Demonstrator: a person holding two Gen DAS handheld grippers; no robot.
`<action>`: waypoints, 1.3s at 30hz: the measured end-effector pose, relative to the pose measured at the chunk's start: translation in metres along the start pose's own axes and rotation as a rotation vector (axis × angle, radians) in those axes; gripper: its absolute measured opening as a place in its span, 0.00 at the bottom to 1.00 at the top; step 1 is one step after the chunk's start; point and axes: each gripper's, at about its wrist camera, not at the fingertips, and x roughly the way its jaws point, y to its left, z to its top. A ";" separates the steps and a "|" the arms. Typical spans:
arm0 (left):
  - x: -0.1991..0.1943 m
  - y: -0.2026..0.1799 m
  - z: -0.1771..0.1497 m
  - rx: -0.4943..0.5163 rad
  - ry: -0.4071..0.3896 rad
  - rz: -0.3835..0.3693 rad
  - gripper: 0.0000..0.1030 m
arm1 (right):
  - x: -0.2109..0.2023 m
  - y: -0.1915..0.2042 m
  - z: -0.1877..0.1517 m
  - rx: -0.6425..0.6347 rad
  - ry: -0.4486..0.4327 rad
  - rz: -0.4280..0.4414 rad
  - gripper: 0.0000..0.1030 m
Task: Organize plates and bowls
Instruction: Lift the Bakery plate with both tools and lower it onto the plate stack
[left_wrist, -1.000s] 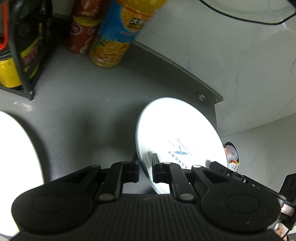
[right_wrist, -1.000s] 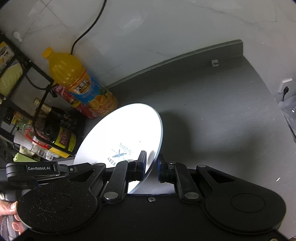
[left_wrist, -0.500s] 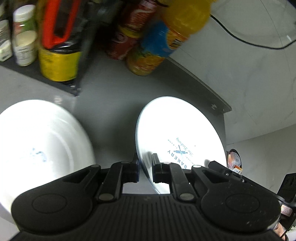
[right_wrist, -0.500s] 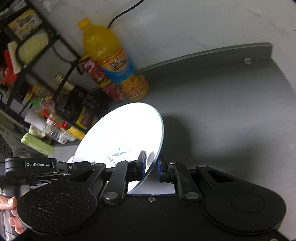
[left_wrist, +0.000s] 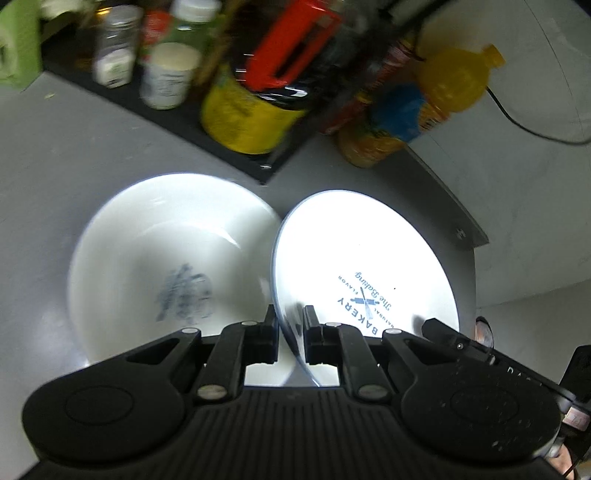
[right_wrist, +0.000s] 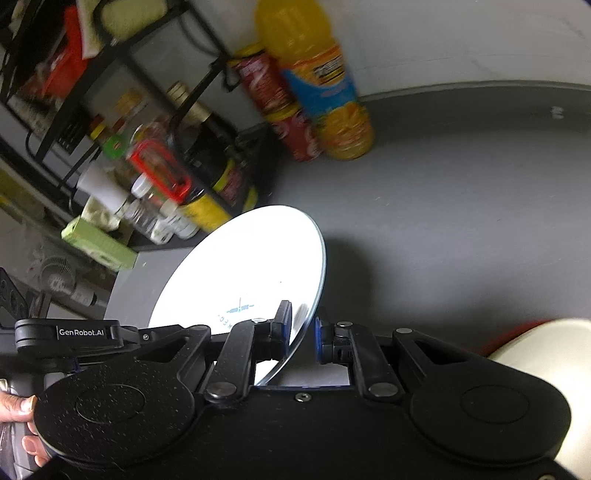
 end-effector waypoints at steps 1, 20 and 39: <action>-0.003 0.008 -0.002 -0.011 -0.004 0.000 0.10 | 0.005 0.006 -0.003 -0.008 0.010 0.000 0.12; -0.009 0.100 -0.014 -0.123 0.002 0.038 0.10 | 0.057 0.067 -0.028 -0.093 0.103 -0.011 0.12; 0.005 0.116 -0.015 -0.167 0.002 0.073 0.10 | 0.082 0.070 -0.033 -0.103 0.139 -0.038 0.10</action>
